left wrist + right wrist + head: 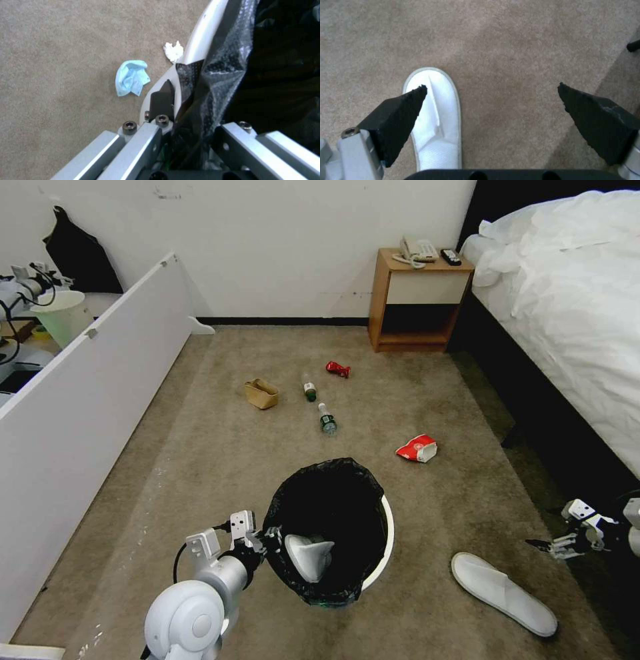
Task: Pick up the trash bin, then pick up the garbage from the floor and place it into the trash bin.
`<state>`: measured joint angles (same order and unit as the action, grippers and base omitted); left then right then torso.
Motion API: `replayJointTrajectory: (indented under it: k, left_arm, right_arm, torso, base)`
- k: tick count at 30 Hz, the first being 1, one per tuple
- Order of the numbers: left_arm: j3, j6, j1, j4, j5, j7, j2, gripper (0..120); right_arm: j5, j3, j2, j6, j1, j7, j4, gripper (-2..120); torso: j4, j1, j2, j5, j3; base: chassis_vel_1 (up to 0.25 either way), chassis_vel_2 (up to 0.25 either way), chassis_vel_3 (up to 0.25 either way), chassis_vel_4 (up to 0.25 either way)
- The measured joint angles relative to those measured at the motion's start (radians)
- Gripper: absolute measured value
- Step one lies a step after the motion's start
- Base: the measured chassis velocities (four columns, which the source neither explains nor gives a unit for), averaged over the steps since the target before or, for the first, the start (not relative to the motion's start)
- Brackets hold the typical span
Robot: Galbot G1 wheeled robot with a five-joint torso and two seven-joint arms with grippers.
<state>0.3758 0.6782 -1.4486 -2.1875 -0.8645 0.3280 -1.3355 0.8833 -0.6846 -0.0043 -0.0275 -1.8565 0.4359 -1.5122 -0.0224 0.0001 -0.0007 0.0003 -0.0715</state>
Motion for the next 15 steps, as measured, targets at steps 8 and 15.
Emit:
replayJointTrajectory:
  k: [8, 15]
  left_arm:
    - [-0.001, -0.004, 0.000, 0.007, 0.002, -0.006, 0.003, 2]
    - [0.009, -0.006, -0.013, 0.004, 0.007, -0.007, 0.006, 2]
  right_arm:
    - [0.050, -0.159, -0.185, 0.017, -0.228, -0.040, -0.001, 100]
    - [0.092, -0.523, -0.468, -0.011, -0.623, -0.042, 0.071, 100]
  torso:
    - [-0.0013, 0.000, 0.000, -0.0002, 0.000]
    - [0.0036, 0.000, 0.000, 0.0024, -0.001]
  base:
    - [0.000, 0.000, 0.000, 0.000]
    - [0.015, 0.019, 0.014, 0.013]
